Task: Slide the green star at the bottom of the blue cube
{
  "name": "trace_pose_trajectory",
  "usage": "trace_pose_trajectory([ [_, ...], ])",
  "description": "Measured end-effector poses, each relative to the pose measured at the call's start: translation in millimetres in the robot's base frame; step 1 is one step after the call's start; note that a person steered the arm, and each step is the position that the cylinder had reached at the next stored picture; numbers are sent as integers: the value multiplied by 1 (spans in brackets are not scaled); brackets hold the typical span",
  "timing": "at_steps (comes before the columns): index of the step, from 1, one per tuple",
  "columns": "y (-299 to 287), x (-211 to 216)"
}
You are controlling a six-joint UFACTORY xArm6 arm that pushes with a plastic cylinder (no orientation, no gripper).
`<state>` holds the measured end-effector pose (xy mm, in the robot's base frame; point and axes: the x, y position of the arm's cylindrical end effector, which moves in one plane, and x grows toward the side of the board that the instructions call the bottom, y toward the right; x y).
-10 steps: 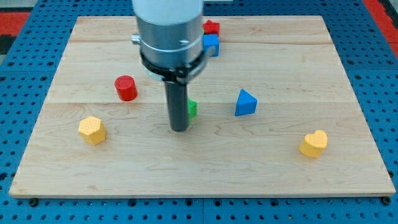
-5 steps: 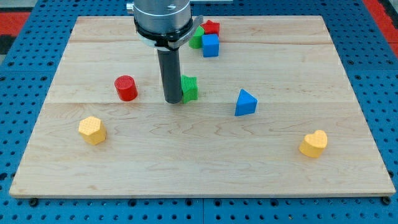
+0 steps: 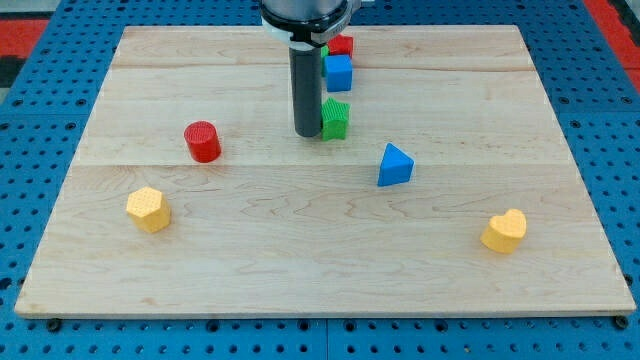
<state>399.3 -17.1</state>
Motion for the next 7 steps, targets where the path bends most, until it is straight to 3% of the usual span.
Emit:
trace_pose_trajectory([
  [1,0,41],
  [2,24,37],
  [6,22,-41],
  [7,14,-32],
])
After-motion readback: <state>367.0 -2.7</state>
